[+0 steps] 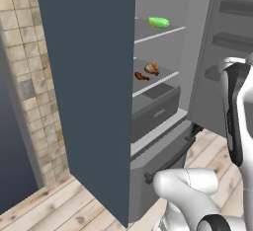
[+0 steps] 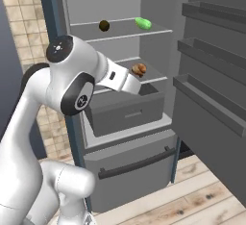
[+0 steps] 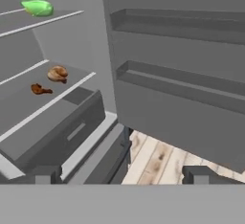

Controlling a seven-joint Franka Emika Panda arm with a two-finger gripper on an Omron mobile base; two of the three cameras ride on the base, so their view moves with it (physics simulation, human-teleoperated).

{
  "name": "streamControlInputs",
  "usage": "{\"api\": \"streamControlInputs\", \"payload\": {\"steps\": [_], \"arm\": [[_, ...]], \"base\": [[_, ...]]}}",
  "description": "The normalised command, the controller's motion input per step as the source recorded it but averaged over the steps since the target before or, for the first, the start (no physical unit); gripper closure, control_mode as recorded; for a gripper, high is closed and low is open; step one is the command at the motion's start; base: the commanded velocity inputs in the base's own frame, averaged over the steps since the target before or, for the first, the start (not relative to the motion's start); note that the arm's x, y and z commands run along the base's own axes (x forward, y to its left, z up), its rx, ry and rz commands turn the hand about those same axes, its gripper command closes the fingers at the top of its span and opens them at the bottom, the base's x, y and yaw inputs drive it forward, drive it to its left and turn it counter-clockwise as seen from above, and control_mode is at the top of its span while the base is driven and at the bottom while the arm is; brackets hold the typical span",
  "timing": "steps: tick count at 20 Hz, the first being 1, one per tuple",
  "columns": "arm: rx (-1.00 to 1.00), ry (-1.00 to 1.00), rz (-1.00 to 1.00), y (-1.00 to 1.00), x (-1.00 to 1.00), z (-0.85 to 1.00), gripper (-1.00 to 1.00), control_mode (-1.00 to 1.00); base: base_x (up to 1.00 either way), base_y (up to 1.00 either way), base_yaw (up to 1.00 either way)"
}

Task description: Gather the corn and avocado from the fridge and place them on a tray on the dining counter. Then gather the chicken drumsticks from the fridge and place them on the other tray.

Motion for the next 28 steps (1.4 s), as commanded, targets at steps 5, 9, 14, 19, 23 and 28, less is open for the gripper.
{"api": "streamControlInputs", "payload": {"steps": [5, 9, 14, 19, 23, 28], "arm": [[0.0, 0.09, 0.01, 0.02, 0.12, -0.26, -1.0, 1.0], [0.0, 0.0, 0.0, 0.0, 0.0, 0.0, -1.0, 1.0], [0.0, 0.0, 0.0, 0.0, 0.0, 0.0, -1.0, 1.0], [0.0, 0.0, 0.0, 0.0, 0.0, 0.0, -1.0, 1.0], [0.0, 0.0, 0.0, 0.0, 0.0, 0.0, -1.0, 1.0], [0.0, 0.0, 0.0, 0.0, 0.0, 0.0, -1.0, 1.0]], "base": [[0.05, 0.0, 0.01], [0.31, -0.16, 0.15], [0.46, -0.34, 0.23], [0.37, -0.28, 0.25], [0.48, -0.02, 0.29], [0.37, -0.07, 0.31]]}}
